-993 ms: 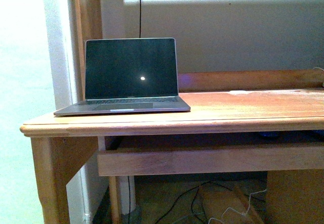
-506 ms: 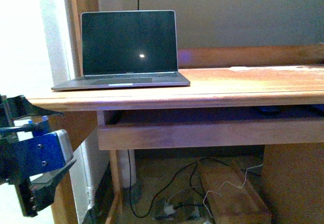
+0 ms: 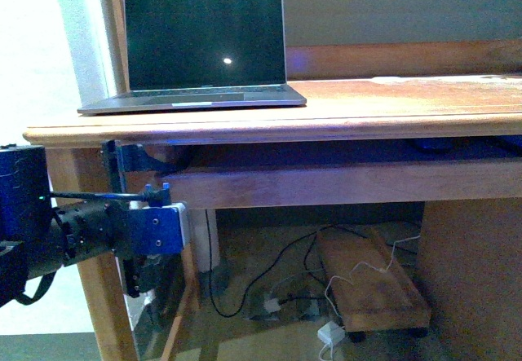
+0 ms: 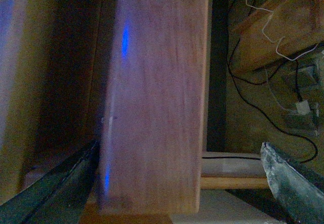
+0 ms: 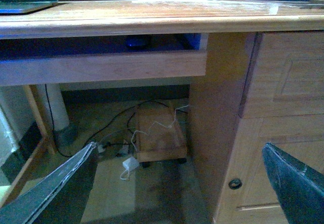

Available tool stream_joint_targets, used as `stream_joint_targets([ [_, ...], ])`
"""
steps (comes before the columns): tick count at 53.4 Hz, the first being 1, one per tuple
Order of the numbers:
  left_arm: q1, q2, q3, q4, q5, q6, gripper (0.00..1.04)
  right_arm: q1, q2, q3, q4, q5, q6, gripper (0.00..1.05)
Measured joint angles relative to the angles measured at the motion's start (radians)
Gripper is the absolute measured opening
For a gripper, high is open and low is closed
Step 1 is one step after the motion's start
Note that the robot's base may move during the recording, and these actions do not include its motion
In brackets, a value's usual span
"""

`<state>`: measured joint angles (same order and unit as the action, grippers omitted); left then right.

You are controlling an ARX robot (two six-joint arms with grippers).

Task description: Place mouse

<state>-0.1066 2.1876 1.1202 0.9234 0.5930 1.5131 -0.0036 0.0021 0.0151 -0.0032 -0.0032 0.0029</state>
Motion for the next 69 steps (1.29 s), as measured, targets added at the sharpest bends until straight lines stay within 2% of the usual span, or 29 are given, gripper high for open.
stream_joint_targets([
  [11,-0.017,0.042,0.053,-0.047,0.0,0.039,0.97,0.0,0.0,0.0,0.0,0.0,0.0,0.97],
  [19,-0.043,-0.039,0.026,-0.274,-0.105,-0.021,0.97,0.0,0.0,0.0,0.0,0.0,0.0,0.97],
  [23,-0.064,-0.117,-0.005,-0.404,-0.192,-0.1,0.97,0.0,0.0,0.0,0.0,0.0,0.0,0.97],
  [29,-0.077,-0.216,-0.085,-0.495,-0.175,-0.196,0.97,0.0,0.0,0.0,0.0,0.002,0.0,0.97],
  [35,-0.084,-0.32,-0.2,-0.504,-0.125,-0.337,0.97,0.0,0.0,0.0,0.0,0.001,0.0,0.97],
  [48,-0.116,-0.528,-0.371,-0.51,-0.069,-0.797,0.97,0.0,0.0,0.0,0.0,0.001,0.0,0.97],
  [58,-0.151,-0.678,-0.476,-0.499,-0.061,-1.114,0.97,0.0,0.0,0.0,0.0,0.001,0.0,0.97],
  [69,-0.188,-0.83,-0.568,-0.492,-0.08,-1.386,0.97,0.0,0.0,0.0,0.0,0.001,0.0,0.97],
])
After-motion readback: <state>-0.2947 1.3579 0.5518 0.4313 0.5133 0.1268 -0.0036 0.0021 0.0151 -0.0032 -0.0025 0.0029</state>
